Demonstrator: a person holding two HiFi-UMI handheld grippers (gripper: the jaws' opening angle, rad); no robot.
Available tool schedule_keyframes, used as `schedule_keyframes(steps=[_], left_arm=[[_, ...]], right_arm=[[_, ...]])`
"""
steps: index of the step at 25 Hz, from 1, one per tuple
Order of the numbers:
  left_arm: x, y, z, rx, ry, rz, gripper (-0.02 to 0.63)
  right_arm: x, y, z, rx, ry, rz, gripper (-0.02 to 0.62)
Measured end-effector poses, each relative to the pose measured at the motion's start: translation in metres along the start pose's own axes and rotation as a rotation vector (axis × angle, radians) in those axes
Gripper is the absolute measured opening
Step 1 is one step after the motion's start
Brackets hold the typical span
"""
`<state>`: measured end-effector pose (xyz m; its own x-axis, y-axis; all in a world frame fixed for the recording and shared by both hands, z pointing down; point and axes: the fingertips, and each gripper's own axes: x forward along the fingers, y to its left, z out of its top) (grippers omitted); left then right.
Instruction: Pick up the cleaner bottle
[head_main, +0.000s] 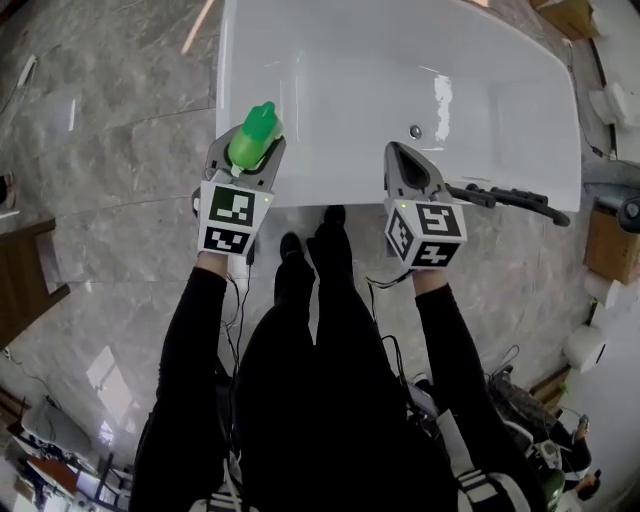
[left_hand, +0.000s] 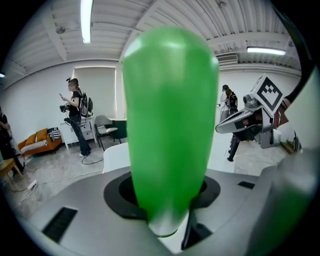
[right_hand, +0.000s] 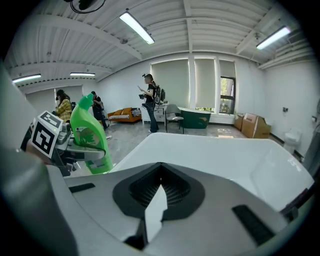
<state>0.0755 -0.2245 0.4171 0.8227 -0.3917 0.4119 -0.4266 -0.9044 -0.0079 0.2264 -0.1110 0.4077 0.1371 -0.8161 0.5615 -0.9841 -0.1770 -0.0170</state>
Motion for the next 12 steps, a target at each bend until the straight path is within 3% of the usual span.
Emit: schedule_keyframes(steps=[12], left_arm=[[0.04, -0.025, 0.003, 0.076, 0.112, -0.071, 0.192]], right_arm=[[-0.003, -0.052, -0.01, 0.063, -0.008, -0.044, 0.002]])
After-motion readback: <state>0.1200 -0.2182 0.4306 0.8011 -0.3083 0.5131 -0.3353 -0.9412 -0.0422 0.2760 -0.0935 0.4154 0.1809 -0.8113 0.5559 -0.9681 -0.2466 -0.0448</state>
